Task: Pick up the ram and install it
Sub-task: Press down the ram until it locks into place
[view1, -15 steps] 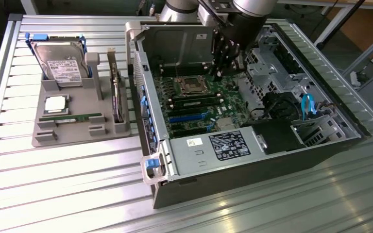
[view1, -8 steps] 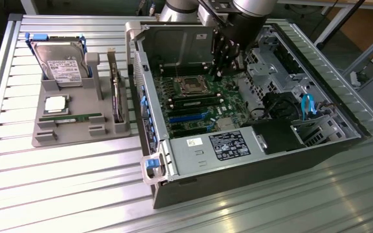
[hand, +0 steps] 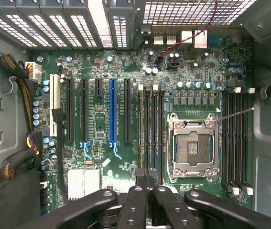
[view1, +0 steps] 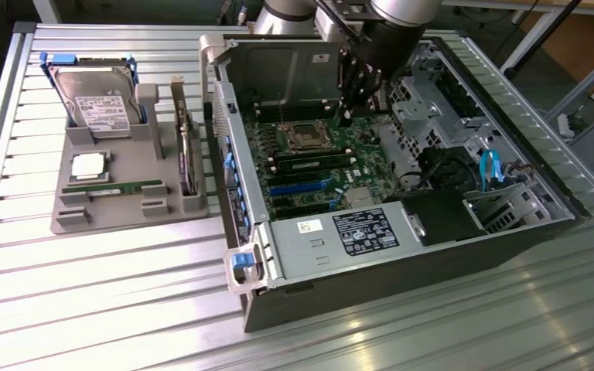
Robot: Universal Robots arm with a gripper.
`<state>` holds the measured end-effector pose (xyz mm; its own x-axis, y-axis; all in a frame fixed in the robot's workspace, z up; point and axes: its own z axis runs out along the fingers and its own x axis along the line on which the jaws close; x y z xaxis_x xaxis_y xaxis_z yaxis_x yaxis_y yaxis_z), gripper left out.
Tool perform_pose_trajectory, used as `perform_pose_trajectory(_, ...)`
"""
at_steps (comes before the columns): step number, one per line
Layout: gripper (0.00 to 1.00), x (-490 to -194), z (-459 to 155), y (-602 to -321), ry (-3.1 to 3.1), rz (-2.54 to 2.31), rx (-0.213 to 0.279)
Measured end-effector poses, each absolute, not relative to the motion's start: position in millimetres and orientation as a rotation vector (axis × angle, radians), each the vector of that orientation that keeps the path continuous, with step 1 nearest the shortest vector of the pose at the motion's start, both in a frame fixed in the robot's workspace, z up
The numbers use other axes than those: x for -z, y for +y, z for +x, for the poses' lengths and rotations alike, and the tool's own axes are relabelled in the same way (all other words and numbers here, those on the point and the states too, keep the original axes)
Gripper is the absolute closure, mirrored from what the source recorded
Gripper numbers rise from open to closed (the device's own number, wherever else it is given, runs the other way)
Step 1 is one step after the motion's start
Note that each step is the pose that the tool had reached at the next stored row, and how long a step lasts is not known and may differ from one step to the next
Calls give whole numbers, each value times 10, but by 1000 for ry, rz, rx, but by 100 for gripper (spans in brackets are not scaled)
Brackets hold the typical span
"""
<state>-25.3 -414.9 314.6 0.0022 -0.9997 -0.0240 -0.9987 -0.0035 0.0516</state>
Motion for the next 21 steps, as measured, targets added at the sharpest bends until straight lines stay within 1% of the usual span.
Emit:
perform_pose_trajectory(7, 91, -3146, 135, -4149, -2203, 2209, 84)
perform_pose_trajectory(11, 91, -3126, 141, -4150, -2203, 2209, 84)
perform_pose_trajectory(16, 91, -2948, 144, -4149, -2203, 2209, 84)
perform_pose_trajectory(21, 91, -2862, 145, -4149, -2203, 2209, 84)
